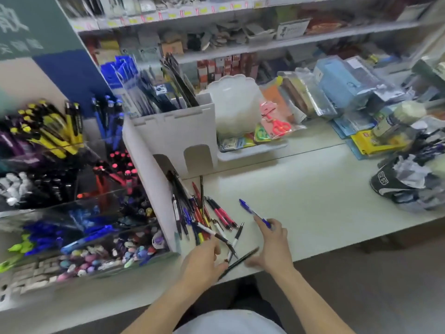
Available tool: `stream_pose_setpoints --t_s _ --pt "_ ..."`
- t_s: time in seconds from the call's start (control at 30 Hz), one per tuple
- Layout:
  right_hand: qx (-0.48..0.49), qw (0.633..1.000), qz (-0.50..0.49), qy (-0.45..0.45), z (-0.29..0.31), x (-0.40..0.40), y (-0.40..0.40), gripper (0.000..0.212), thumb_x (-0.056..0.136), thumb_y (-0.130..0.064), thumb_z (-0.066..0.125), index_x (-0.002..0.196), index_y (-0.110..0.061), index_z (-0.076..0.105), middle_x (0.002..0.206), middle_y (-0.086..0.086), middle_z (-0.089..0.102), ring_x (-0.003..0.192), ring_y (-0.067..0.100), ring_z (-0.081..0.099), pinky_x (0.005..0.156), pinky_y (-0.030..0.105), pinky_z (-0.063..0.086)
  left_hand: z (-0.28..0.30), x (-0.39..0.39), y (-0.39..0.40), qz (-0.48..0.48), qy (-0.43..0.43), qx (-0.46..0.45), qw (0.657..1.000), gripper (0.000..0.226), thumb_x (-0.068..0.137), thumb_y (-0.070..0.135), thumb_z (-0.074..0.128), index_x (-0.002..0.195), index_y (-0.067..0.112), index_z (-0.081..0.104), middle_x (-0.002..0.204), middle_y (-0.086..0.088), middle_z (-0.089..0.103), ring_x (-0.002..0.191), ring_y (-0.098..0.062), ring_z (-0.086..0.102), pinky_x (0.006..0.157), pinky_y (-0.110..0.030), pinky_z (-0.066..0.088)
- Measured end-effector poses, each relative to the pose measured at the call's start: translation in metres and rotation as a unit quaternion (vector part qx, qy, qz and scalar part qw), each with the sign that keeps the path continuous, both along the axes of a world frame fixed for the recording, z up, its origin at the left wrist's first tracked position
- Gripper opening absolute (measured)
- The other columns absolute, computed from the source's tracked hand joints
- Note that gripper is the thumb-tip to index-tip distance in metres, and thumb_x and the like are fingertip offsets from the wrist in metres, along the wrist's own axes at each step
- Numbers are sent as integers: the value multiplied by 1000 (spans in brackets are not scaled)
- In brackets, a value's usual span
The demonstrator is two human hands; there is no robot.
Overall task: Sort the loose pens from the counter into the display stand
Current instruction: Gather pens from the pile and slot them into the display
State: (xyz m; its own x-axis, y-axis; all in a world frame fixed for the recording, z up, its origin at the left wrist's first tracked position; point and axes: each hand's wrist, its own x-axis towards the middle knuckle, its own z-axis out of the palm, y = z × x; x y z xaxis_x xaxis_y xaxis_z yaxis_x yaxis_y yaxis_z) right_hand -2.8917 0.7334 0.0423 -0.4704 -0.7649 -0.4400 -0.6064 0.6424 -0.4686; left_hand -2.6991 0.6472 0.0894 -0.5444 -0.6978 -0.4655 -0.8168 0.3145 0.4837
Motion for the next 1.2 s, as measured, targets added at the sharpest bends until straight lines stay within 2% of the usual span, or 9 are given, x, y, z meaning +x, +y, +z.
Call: stream_pose_setpoints --t_s 0.2,0.27,0.4,0.6,0.83,0.9,1.0,1.1,1.2 --pt "-65 996 37 -41 -11 -24 -19 100 67 -42 91 152 -32 38 133 -4 36 121 15 39 95 24 42 -28 -25 18 74 -58 -4 996 50 75 49 77 111 27 49 103 13 57 93 -12 59 79 -31 52" --pt "-65 996 50 -32 -11 -28 -28 90 71 -44 87 148 -30 44 127 -4 42 115 16 48 89 29 48 -33 -31 23 105 -55 -26 993 44 81 44 74 114 28 50 106 12 57 95 -12 59 76 -28 50" --pt "-57 994 91 5 -11 -35 -42 51 80 -48 80 122 -24 65 104 -9 50 100 15 50 77 26 39 -40 -44 28 149 -52 -54 986 25 87 38 64 107 28 53 101 10 57 84 -11 58 71 -27 49" --pt "-49 993 105 -30 -8 -33 -59 17 92 -35 70 100 -21 69 88 -8 63 86 16 59 71 28 43 -37 -55 18 152 -94 -46 983 15 86 33 55 96 25 47 90 7 52 74 -17 54 65 -31 46" --pt "12 989 29 -145 3 -36 -80 11 84 -30 75 80 -20 71 65 -6 71 63 7 66 57 17 49 -31 -57 6 104 -115 -39 987 17 90 31 51 96 19 42 86 3 46 78 -23 59 64 -30 39" --pt "33 983 11 -180 4 -35 -83 11 85 -27 73 80 -17 70 61 -2 72 54 8 66 59 20 53 -31 -53 3 80 -117 -21 990 18 92 32 51 98 18 42 86 2 48 84 -25 63 64 -30 39" --pt "45 972 -11 -229 4 -29 -84 13 88 -24 71 81 -13 71 61 1 74 59 14 71 71 33 61 -32 -44 -3 128 -70 50 988 19 92 28 56 96 16 42 82 -1 58 73 -22 60 60 -31 43" --pt "22 958 -66 -278 0 -19 -84 15 89 -23 72 83 -9 71 66 5 75 64 23 75 72 44 63 -32 -34 -7 241 44 204 948 9 98 18 54 103 13 49 81 -7 70 60 -13 59 58 -26 50" --pt "20 938 -113 -327 -2 -10 -83 17 91 -19 72 83 -4 70 70 9 75 61 27 71 65 42 62 -30 -23 -10 293 111 285 906 11 103 15 47 112 10 54 79 -5 68 58 -13 61 58 -28 50"
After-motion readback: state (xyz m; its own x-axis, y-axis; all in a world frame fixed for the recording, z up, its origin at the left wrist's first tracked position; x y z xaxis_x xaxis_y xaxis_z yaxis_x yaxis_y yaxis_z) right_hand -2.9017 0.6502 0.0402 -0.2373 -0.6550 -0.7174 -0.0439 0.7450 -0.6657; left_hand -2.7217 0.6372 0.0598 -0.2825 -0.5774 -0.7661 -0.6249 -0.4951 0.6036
